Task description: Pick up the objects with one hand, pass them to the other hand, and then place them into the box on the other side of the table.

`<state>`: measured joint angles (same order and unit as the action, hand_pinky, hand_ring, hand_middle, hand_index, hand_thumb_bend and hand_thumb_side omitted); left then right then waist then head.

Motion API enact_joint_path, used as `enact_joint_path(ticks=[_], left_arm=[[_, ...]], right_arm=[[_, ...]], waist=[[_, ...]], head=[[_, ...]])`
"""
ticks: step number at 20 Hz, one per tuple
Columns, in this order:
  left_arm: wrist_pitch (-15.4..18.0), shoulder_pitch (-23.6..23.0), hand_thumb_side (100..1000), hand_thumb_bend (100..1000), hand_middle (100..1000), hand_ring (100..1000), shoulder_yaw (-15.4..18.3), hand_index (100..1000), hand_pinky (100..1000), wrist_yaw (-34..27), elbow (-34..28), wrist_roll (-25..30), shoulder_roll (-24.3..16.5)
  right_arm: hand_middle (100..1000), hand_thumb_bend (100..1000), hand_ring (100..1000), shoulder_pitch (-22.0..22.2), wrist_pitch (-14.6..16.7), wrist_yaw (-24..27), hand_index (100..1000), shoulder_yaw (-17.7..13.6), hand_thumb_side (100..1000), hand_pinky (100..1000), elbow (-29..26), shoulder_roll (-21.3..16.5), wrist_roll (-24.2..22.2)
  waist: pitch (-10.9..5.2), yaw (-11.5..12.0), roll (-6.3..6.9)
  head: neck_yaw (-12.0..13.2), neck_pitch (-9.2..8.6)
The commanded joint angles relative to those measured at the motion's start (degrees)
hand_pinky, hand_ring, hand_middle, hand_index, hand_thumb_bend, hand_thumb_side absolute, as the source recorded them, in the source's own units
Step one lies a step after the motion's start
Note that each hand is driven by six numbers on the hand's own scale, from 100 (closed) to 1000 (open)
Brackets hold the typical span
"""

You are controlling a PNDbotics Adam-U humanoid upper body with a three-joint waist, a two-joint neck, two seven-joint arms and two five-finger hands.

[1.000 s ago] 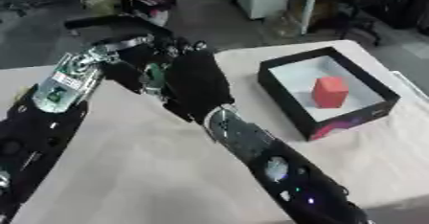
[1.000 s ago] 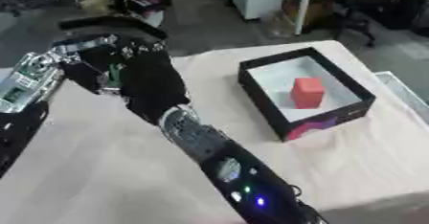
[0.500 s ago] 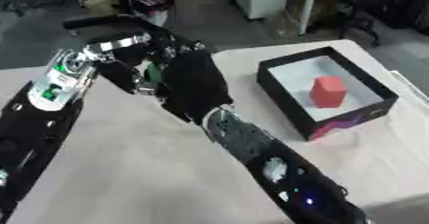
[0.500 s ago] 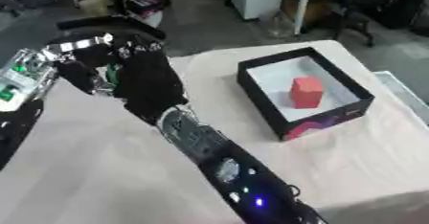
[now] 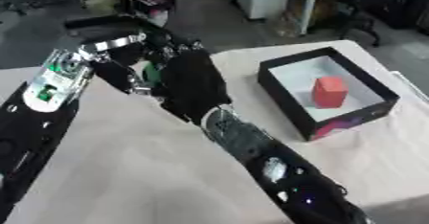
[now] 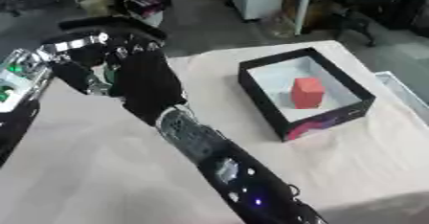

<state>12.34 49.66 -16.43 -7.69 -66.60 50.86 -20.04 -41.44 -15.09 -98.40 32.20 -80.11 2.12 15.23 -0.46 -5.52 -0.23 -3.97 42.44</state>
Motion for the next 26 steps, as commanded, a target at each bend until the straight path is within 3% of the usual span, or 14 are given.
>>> enact_joint_path(ticks=[1,5,6,7,8,14,18,22,23,24,25,26], left_arm=[[0.98,-0.45,445,1000,895,833,3.84,933,806,-1.2,-2.54,1.11,-8.82],[1.17,-1.67,438,1000,893,831,5.91,931,808,-1.31,-3.25,1.09,-11.1],[1.22,-2.06,435,1000,895,835,6.64,932,811,-1.27,-3.38,0.98,-11.85],[1.24,-2.49,430,1000,895,835,7.39,932,811,-1.07,-3.47,0.6,-12.69],[1.29,-3.01,411,1000,897,837,8.21,931,813,-0.8,-3.57,0.08,-13.5],[0.92,-7.66,507,1000,890,834,14.61,925,806,2.61,-4.34,-9.73,-18.24],[-0.48,-12.1,538,1000,883,827,19.23,914,797,3.39,-6.04,-17.46,-19.92],[-1.73,-16.37,557,1000,879,823,22.84,910,793,4.22,-9.29,-22.76,-20.82],[-2.04,-17.56,574,1000,875,819,23.92,906,789,4.58,-10.16,-24.16,-20.96],[-2.32,-18.62,581,1000,874,818,24.82,905,788,4.87,-11.02,-25.44,-20.99],[-2.68,-19.78,582,1000,873,817,25.72,903,787,5.03,-11.81,-26.7,-20.94],[-3.04,-20.7,582,1000,872,816,26.36,902,786,5.15,-12.55,-27.7,-20.86]], right_arm=[[135,100,167,0.65,-2.56,-0.56,369,-9.38,419,100,2.86,-7.5,-1.38],[136,100,168,0.5,-3.0,-1.01,371,-10.22,417,100,2.87,-8.66,-1.63],[137,100,169,0.42,-3.15,-1.22,371,-10.53,329,100,2.85,-9.06,-1.73],[137,100,169,0.33,-3.36,-1.48,370,-10.92,416,100,2.83,-9.54,-1.84],[138,100,169,0.26,-3.57,-1.74,371,-11.35,415,100,2.81,-10.08,-1.99],[135,100,165,0.59,-6.27,-2.97,366,-15.11,416,100,3.33,-14.14,-2.85],[130,100,160,1.2,-10.42,-2.75,363,-19.0,424,100,6.44,-16.81,-2.96],[137,100,173,0.82,-16.33,1.52,387,-22.83,427,100,13.53,-18.77,-2.31],[201,100,235,0.6,-18.08,3.83,472,-24.24,314,100,15.99,-19.13,-2.46],[250,100,283,0.3,-19.48,6.4,545,-25.32,325,100,18.48,-19.46,-2.76],[400,100,439,0.0,-20.57,9.53,738,-26.41,432,100,21.52,-19.82,-4.01],[643,264,656,-0.4,-21.05,12.41,931,-26.98,560,521,24.2,-20.19,-5.44]], waist=[[-0.98,0.09,0.07],[-0.99,0.12,0.09],[-0.99,0.13,0.11],[-1.0,0.16,0.14],[-1.01,0.18,0.15],[-0.93,0.35,0.14],[-0.77,0.57,0.09],[-0.69,0.9,0.09],[-0.69,1.02,0.11],[-0.69,1.13,0.12],[-0.68,1.28,0.15],[-0.68,1.41,0.18]], head=[[-0.28,-0.38],[-0.69,-0.36],[-0.83,-0.35],[-1.0,-0.35],[-1.14,-0.33],[-2.0,-0.45],[-2.67,-0.73],[-3.15,-0.85],[-3.25,-0.87],[-3.33,-0.88],[-3.44,-0.95],[-3.51,-1.01]])
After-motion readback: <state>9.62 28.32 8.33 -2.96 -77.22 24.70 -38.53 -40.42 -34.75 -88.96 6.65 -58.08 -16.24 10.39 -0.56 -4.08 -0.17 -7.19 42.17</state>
